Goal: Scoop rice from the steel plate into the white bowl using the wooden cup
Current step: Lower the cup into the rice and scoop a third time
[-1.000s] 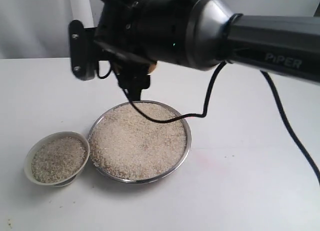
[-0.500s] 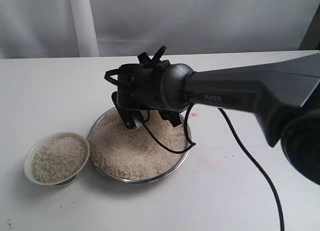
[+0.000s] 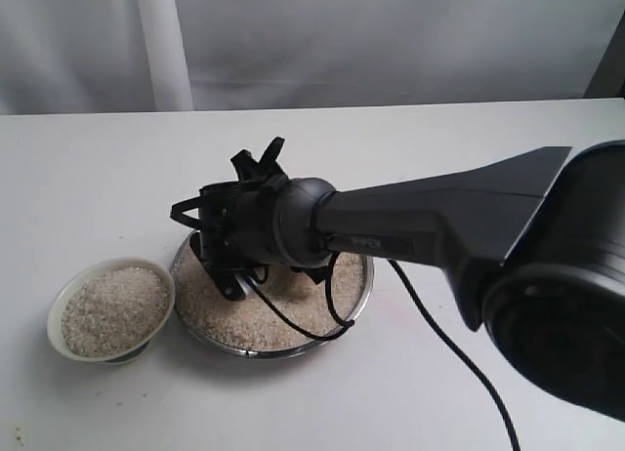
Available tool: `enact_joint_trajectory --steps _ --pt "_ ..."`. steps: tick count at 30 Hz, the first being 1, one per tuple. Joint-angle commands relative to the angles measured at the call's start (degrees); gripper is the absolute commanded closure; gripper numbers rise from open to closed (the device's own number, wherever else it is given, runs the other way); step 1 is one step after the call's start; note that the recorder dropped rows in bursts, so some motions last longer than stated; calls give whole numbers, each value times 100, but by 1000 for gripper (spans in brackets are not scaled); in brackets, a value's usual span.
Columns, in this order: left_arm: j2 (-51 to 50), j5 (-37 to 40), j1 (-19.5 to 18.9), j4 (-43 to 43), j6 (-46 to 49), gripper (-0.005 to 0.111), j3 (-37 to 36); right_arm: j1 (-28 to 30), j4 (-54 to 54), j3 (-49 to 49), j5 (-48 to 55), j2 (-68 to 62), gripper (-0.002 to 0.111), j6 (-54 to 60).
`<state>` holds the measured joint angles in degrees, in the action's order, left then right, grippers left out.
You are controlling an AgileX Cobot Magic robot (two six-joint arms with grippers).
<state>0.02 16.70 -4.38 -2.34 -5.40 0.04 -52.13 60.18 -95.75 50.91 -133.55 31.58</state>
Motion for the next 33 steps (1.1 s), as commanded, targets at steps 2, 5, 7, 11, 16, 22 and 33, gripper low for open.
enact_joint_trajectory --steps 2,5,7,11,16,22,33 --pt "-2 -43 37 -18 -11 107 -4 -133 -295 -33 -211 -84 108 159" --pt "-2 -43 37 -18 -11 107 -4 -195 -371 -33 -224 -84 108 159" --pt "-2 -43 37 -18 -11 107 -4 -223 -556 -33 -287 -71 108 159" --pt "-2 -43 37 -18 -11 107 -4 -223 -832 -33 -313 7 108 145" --pt "-2 -43 37 -18 -11 107 -4 -212 -1219 -33 -328 154 108 145" --pt "-2 -43 37 -18 -11 107 -4 -200 -1906 -33 -552 283 108 145" --pt "-2 -43 37 -18 -11 107 -4 -32 -2584 -33 -617 348 108 -355"
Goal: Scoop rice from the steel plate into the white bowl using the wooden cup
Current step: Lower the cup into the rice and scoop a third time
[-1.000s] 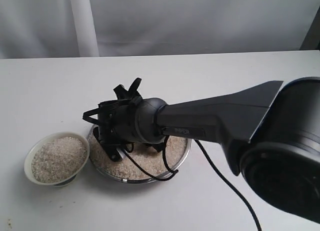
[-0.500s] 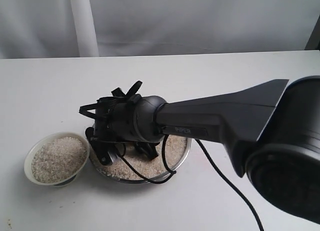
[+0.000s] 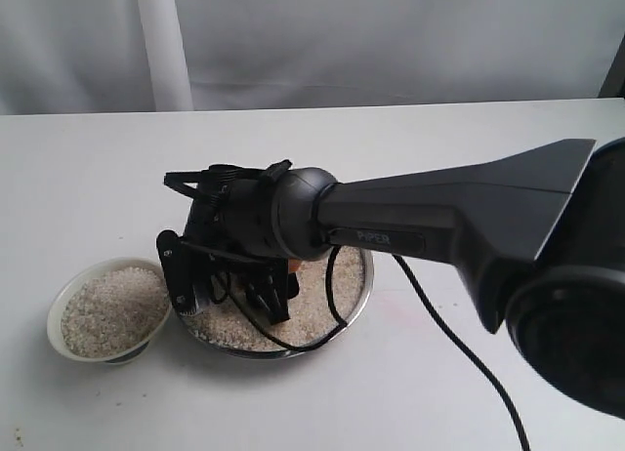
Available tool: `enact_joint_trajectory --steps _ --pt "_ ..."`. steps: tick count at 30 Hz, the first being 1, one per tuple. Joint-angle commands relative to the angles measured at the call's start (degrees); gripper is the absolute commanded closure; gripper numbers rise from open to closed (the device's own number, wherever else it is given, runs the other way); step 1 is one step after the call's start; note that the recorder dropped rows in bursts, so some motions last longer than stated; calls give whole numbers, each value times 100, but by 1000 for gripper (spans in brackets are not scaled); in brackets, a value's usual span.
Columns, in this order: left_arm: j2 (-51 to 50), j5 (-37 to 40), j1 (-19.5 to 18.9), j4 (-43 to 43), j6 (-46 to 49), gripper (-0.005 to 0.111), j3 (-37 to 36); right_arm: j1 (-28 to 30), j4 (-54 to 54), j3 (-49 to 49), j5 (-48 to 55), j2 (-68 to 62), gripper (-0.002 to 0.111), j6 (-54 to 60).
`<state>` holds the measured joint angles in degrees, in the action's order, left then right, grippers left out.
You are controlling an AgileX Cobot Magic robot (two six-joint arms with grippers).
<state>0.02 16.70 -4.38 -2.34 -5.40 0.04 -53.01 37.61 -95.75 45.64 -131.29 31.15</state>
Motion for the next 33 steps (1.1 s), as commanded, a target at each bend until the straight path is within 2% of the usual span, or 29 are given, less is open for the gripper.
enact_joint_trajectory --steps 1,16,27,33 --pt "-2 -43 37 -18 -11 107 -4 74 -340 -33 -89 123 108 -382" --pt "-2 -43 37 -18 -11 107 -4 380 -1884 -33 -744 169 108 -1072" --pt "-2 -43 37 -18 -11 107 -4 453 -2007 -33 -1089 169 108 -2254" --pt "-2 -43 37 -18 -11 107 -4 453 -2007 -33 -1196 169 108 -2527"
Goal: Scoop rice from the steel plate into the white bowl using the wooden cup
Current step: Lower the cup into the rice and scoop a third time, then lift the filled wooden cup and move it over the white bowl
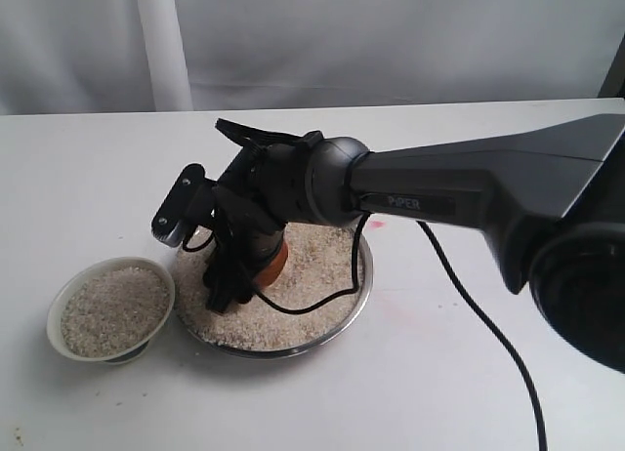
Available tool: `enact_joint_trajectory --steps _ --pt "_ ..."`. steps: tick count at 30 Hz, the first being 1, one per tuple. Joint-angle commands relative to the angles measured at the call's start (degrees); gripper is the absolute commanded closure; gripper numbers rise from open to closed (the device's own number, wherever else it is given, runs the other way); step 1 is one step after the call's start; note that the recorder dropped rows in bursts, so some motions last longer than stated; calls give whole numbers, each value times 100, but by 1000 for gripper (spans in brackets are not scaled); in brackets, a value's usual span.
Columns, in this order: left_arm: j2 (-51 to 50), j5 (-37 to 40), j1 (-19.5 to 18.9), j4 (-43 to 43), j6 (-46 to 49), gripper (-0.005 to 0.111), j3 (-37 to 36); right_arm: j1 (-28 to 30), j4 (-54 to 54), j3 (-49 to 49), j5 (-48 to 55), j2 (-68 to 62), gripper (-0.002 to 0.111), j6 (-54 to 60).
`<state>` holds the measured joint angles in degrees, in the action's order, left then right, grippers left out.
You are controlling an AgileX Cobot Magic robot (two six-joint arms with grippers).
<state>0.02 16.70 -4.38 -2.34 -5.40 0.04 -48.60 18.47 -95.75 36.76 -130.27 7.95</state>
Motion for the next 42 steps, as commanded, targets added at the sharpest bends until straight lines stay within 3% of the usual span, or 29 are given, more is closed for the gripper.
enact_joint_trajectory --steps 1,19,37,42 --pt "-2 -43 37 -18 -11 107 -4 11 -93 -33 -321 68 108 -236" --pt "-2 -43 37 -18 -11 107 -4 11 -93 145 -577 176 108 -320" --pt "-2 -43 37 -18 -11 107 -4 466 -324 2713 -4171 1519 108 -364" --pt "-2 -43 37 -18 -11 107 -4 467 -324 2857 -4361 1536 108 -293"
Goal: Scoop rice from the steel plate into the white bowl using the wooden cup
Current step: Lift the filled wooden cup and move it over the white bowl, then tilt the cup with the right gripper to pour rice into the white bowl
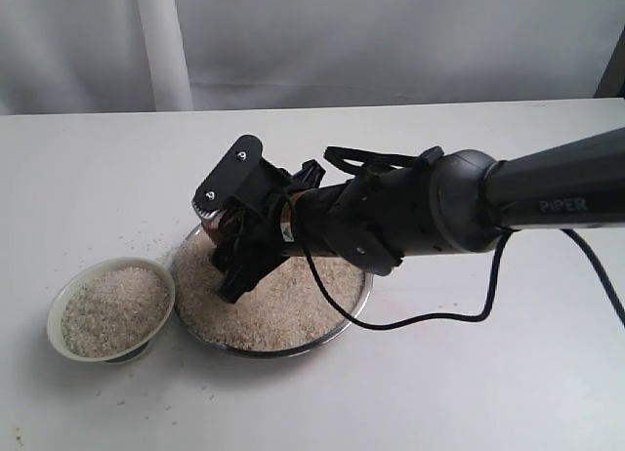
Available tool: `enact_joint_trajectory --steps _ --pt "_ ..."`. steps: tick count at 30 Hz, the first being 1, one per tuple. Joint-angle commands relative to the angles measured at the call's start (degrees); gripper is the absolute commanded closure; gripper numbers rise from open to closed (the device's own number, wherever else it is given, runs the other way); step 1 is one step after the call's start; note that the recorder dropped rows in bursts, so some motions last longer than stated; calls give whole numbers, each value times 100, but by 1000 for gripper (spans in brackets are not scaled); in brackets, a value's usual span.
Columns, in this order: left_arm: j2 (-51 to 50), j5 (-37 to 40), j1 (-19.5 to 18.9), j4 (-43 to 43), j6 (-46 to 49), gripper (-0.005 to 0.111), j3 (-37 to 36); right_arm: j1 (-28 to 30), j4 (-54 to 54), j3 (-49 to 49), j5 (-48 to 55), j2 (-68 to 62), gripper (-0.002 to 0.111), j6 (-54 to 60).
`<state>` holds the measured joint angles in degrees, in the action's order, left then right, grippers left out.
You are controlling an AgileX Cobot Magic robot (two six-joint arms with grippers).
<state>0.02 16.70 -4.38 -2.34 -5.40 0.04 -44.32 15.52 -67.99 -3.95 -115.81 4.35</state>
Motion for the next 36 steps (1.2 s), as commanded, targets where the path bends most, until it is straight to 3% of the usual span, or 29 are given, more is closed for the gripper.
enact_joint_trajectory --steps 1,7,17,27,36 --pt "-2 -43 37 -18 -11 107 -4 40 -29 81 -290 89 108 146" --pt "-2 -43 37 -18 -11 107 -4 40 -29 4 42 226 108 740" --pt "-2 -43 37 -18 -11 107 -4 -419 296 -1289 2079 271 108 1937" --pt "-2 -43 37 -18 -11 107 -4 -1584 2586 -3835 4549 -1047 108 2121" --pt "-2 -43 37 -18 -11 107 -4 -2053 4311 -3938 4859 -1575 108 2121"
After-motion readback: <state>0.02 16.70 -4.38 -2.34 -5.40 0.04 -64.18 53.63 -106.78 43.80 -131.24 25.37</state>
